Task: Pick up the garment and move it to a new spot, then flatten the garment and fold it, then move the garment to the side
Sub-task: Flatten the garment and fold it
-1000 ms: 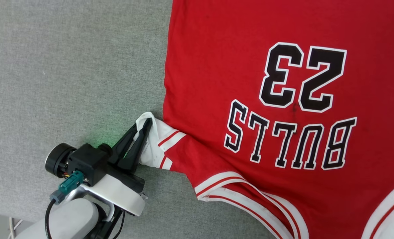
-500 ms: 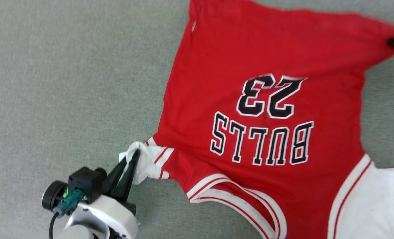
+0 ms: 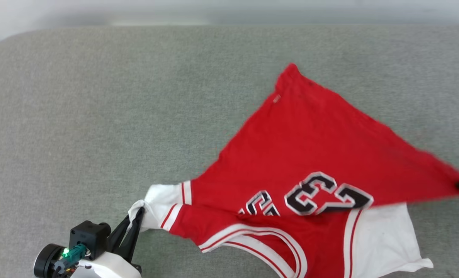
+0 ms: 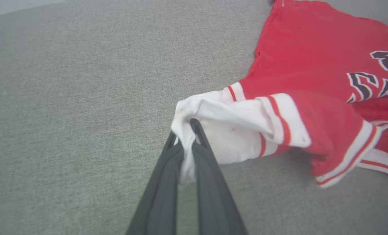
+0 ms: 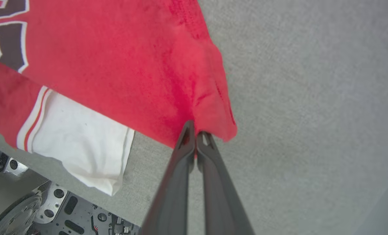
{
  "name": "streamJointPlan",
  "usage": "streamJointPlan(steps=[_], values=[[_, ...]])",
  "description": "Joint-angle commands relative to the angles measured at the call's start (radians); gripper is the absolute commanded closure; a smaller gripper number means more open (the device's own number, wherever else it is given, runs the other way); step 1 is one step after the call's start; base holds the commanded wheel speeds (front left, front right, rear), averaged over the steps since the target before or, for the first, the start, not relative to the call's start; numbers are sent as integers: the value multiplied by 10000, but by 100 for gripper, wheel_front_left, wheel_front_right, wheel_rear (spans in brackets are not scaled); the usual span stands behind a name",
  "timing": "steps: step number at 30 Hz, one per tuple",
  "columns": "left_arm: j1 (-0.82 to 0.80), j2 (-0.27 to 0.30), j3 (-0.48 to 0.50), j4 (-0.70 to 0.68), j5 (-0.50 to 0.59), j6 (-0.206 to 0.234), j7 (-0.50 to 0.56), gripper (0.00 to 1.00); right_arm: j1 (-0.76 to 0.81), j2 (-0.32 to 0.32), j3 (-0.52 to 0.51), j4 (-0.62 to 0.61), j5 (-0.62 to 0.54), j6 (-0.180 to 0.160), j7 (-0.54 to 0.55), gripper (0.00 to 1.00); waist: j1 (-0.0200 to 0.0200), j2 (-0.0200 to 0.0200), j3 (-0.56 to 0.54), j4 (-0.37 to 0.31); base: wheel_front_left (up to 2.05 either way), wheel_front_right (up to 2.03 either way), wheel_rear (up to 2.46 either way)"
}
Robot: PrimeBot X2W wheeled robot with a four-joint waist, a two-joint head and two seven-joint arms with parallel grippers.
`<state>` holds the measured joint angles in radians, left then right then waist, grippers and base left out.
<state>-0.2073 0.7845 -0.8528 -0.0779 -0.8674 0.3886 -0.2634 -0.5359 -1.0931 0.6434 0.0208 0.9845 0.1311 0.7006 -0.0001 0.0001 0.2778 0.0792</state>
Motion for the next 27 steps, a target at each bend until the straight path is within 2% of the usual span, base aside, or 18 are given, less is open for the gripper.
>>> streamJointPlan(steps=[1,7,11,15,16,17,24,27], values=[[146,64,36,22,-38,69,-14,100,640,-172,-127,-36,140,-7,-204,100,1,-1,-291,-229,0,0,0],[427,118,153,-26,-133,110,-16,100,3483,-340,-806,-73,668,-7,-976,100,1,-1,-554,-425,0,0,0],[516,152,229,-78,-96,103,-17,100,4969,-21,-1162,-103,593,-7,-1211,100,1,-1,-522,-470,0,0,0],[522,165,295,-104,-60,40,-18,100,5576,426,-1835,-228,436,-7,-1248,100,1,-1,-454,-514,0,0,0],[517,160,304,-107,-50,22,-18,100,5589,478,-2066,-306,361,-7,-1219,84,1,-1,-447,-516,0,0,0],[505,155,302,-108,-26,16,-17,100,5523,493,-2329,-431,228,-7,-1238,0,1,-1,-437,-510,0,0,0],[249,70,260,-203,135,-96,-12,100,4378,617,-4291,-1840,-301,-5,-823,0,1,-1,-172,-341,0,0,0],[34,49,235,-255,233,-166,29,100,3395,625,-4525,-2455,-641,-5,-189,0,1,-1,91,-191,0,0,0]])
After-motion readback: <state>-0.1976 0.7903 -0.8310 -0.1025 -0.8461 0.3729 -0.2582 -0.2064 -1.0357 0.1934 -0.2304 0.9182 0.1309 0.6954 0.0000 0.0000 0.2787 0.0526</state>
